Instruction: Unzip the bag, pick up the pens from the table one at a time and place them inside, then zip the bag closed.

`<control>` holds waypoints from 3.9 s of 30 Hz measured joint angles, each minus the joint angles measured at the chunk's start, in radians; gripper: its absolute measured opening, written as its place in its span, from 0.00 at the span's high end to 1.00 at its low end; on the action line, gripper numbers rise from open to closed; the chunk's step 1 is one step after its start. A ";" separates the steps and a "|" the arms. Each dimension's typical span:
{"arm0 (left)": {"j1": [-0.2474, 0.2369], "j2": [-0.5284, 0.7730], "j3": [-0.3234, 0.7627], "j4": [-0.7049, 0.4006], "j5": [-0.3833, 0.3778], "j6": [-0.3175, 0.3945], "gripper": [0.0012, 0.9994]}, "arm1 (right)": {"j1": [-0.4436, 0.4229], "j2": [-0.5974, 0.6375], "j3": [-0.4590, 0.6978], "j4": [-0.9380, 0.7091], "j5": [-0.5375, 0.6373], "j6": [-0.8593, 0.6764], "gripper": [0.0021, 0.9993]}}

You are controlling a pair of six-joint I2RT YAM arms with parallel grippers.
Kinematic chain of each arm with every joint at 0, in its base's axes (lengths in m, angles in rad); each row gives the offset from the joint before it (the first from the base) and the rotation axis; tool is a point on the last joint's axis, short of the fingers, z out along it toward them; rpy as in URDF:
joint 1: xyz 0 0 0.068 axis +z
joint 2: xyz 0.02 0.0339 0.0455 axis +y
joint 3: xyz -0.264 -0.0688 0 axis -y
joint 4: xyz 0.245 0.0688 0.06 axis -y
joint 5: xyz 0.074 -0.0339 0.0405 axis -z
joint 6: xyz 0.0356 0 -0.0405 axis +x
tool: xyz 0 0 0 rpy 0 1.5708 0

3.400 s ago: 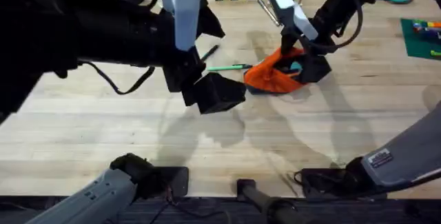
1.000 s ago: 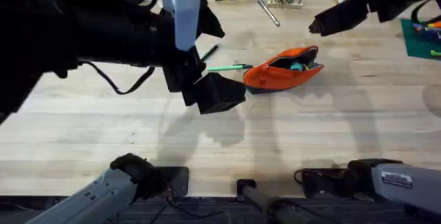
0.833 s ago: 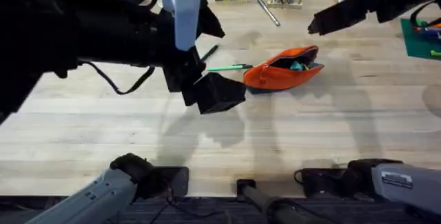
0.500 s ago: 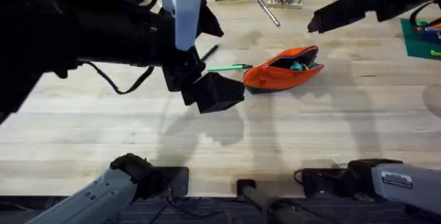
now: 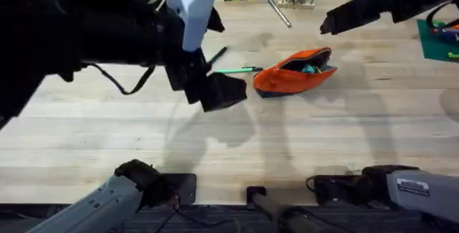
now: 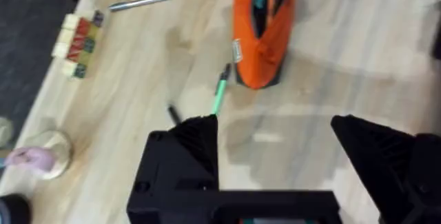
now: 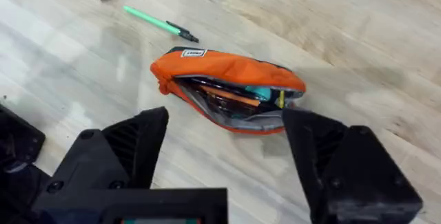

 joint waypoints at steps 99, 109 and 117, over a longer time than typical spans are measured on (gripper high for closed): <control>0.292 0.836 0.009 0.387 -0.114 -0.192 0.01 | 0.000 0.000 0.000 -0.007 0.000 0.000 0.00; 0.292 0.842 0.015 0.381 -0.116 -0.192 0.01 | 0.000 0.000 0.000 -0.007 0.000 0.000 0.00; 0.289 0.842 0.020 0.360 -0.135 -0.190 0.01 | 0.000 0.000 0.000 -0.007 0.000 0.000 0.00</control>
